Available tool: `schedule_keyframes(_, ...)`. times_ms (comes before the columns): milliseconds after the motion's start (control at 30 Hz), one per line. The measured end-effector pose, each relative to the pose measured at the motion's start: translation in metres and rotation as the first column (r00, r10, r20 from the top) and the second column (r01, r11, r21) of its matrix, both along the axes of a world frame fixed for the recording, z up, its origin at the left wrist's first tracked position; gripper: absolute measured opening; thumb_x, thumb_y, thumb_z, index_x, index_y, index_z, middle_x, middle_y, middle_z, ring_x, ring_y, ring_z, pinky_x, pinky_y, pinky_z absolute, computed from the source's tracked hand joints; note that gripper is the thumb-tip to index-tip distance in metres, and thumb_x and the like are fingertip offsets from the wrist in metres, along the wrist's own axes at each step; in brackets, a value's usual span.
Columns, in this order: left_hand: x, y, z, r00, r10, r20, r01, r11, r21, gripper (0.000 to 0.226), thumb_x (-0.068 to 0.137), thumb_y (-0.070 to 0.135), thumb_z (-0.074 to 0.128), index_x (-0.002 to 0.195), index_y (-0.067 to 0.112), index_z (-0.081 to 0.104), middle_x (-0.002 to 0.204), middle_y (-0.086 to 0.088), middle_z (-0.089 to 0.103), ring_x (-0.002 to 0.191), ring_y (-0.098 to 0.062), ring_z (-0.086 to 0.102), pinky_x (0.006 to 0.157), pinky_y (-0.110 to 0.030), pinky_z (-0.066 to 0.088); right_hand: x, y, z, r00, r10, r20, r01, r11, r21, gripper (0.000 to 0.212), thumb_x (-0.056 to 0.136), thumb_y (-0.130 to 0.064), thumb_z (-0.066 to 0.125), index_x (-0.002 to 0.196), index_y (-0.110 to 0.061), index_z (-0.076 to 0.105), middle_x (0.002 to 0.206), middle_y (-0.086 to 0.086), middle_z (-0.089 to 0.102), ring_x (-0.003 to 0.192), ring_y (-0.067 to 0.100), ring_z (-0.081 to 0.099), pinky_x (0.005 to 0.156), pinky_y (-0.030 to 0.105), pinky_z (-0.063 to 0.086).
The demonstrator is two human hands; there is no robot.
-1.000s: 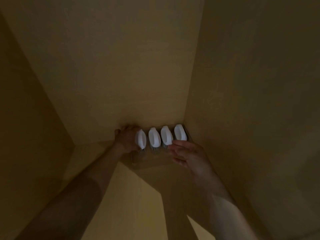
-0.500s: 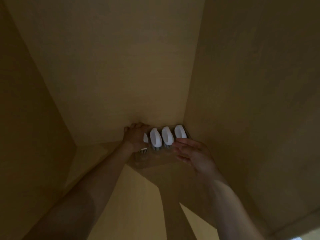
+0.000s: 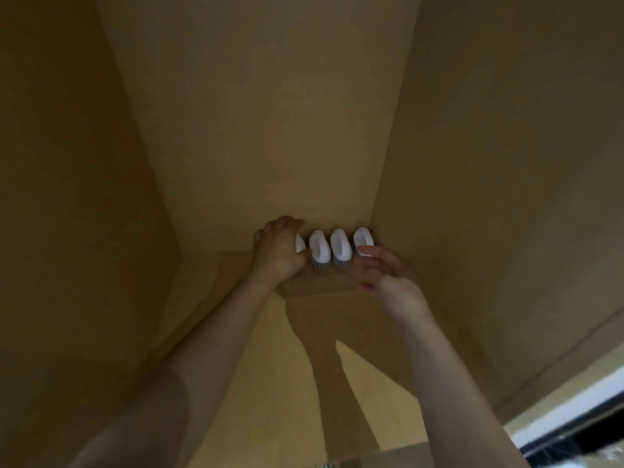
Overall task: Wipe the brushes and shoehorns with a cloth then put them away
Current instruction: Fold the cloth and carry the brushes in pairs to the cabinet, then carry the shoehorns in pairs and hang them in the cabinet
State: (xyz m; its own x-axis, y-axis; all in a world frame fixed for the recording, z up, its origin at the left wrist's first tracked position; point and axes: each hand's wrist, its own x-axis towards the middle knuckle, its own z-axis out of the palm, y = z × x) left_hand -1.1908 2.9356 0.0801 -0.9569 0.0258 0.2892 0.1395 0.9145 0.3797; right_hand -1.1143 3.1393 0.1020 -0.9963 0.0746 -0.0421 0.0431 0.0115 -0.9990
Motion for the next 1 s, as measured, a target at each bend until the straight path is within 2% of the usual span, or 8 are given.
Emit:
schedule_keyframes(67,0.031,0.002,0.013,0.998,0.051,-0.04,-0.05,0.998,0.026,0.061,0.087,0.04,0.063,0.144,0.027,0.044,0.15,0.0,0.041,0.137,-0.024,0.037,0.109,-0.039,0.03,0.011,-0.003,0.001,0.995,0.013,-0.101,-0.003,0.995,0.098,0.03,0.091,0.007,0.059,0.116,-0.007,0.067,0.108,0.008,0.068,0.094,0.015,0.064,0.089,0.034,0.052)
schedule_keyframes(133,0.068,0.006,0.026,0.991,0.102,-0.092,-0.096,0.993,0.073,0.059,0.089,0.037,0.061,0.144,0.028,0.044,0.152,0.001,0.039,0.139,-0.023,0.034,0.111,-0.038,0.027,0.026,-0.003,0.004,0.977,0.054,-0.205,-0.018,0.985,0.174,0.028,0.091,0.002,0.062,0.107,-0.02,0.068,0.104,-0.004,0.071,0.087,-0.002,0.065,0.082,0.022,0.052)
schedule_keyframes(200,0.107,0.016,0.04,0.976,0.16,-0.146,-0.146,0.984,0.099,0.057,0.09,0.035,0.06,0.144,0.028,0.044,0.152,0.002,0.039,0.14,-0.022,0.033,0.111,-0.038,0.024,0.039,0.001,0.007,0.953,0.103,-0.283,-0.033,0.97,0.241,0.029,0.091,-0.005,0.063,0.106,-0.029,0.069,0.101,-0.018,0.068,0.085,-0.01,0.064,0.076,0.015,0.046)
schedule_keyframes(300,0.169,0.036,0.059,0.943,0.256,-0.214,-0.233,0.964,0.124,0.054,0.091,0.035,0.059,0.143,0.029,0.045,0.15,0.004,0.041,0.137,-0.021,0.036,0.107,-0.038,0.027,0.065,0.012,0.013,0.923,0.194,-0.333,-0.095,0.952,0.292,0.028,0.092,-0.015,0.065,0.117,-0.028,0.069,0.108,-0.02,0.068,0.096,-0.007,0.064,0.079,0.013,0.047)
schedule_keyframes(400,0.231,0.059,0.065,0.908,0.346,-0.236,-0.316,0.936,0.156,0.053,0.092,0.037,0.059,0.143,0.028,0.044,0.148,0.004,0.043,0.133,-0.022,0.039,0.105,-0.042,0.031,0.096,0.023,0.016,0.865,0.323,-0.384,-0.182,0.915,0.36,0.033,0.091,-0.022,0.069,0.123,-0.029,0.065,0.121,-0.014,0.066,0.109,0.001,0.063,0.09,0.023,0.05)
schedule_keyframes(533,0.316,0.081,0.057,0.865,0.445,-0.233,-0.408,0.893,0.189,0.053,0.093,0.036,0.059,0.143,0.03,0.043,0.146,0.005,0.043,0.135,-0.02,0.038,0.108,-0.045,0.032,0.147,0.028,0.009,0.78,0.501,-0.375,-0.318,0.833,0.452,0.041,0.09,-0.031,0.07,0.129,-0.037,0.059,0.128,-0.017,0.061,0.117,-0.002,0.057,0.094,0.024,0.047)
schedule_keyframes(767,0.431,0.08,0.04,0.772,0.618,-0.149,-0.579,0.781,0.235,0.052,0.092,0.036,0.06,0.141,0.032,0.045,0.144,0.01,0.044,0.133,-0.017,0.04,0.11,-0.043,0.031,0.233,-0.004,-0.003,0.665,0.693,-0.276,-0.571,0.711,0.409,0.043,0.09,-0.024,0.07,0.13,-0.036,0.06,0.124,-0.022,0.061,0.115,-0.006,0.056,0.098,0.028,0.049)
schedule_keyframes(1000,0.541,0.044,0.031,0.64,0.745,-0.186,-0.687,0.664,0.296,0.047,0.09,0.03,0.065,0.135,0.031,0.052,0.143,0.009,0.047,0.133,-0.017,0.043,0.108,-0.051,0.037,0.318,-0.067,0.001,0.522,0.813,-0.259,-0.661,0.577,0.479,0.04,0.091,-0.037,0.067,0.128,-0.046,0.057,0.121,-0.029,0.057,0.112,-0.01,0.052,0.09,0.021,0.048)
